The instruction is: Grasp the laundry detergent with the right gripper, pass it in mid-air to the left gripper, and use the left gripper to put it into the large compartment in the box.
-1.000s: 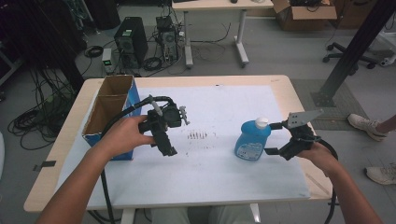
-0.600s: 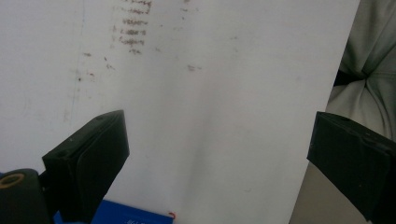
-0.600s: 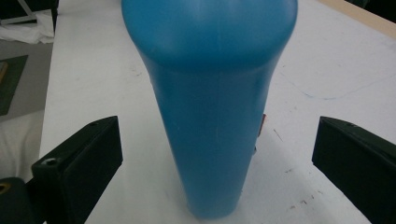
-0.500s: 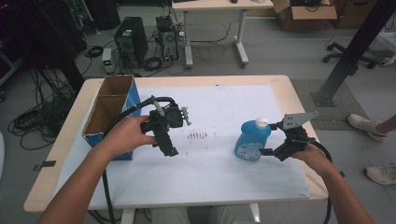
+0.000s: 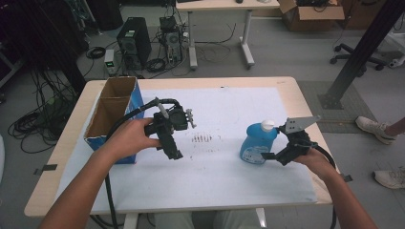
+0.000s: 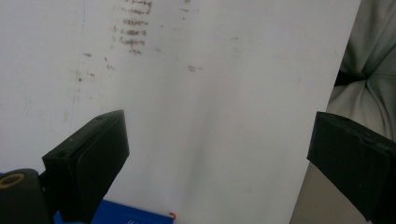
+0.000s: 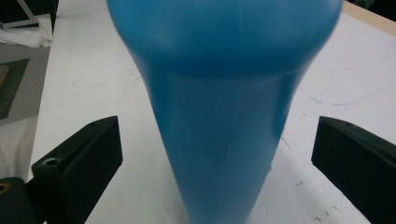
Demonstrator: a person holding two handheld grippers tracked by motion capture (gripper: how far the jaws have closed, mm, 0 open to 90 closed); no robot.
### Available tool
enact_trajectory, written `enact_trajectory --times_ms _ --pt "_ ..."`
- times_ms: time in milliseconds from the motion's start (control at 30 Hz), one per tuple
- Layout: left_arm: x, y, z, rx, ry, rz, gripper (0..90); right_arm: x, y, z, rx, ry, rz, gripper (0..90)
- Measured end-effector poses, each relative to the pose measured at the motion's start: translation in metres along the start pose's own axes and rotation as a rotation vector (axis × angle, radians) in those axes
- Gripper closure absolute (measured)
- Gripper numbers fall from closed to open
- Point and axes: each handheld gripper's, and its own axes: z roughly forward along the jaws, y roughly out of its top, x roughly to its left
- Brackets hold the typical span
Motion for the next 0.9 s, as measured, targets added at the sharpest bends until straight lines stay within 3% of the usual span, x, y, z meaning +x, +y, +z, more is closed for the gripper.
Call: enact_trajectory --times_ms 300,900 --pt "0.0 0.0 0.0 -0.004 0.004 -0.006 5.7 0.001 0.001 0.011 -0.03 0.002 -0.002 2.5" --pt "0.0 0.0 0.001 -0.002 0.004 -0.006 5.7 0.0 -0.002 0.012 -0.046 0.008 0.004 11.5"
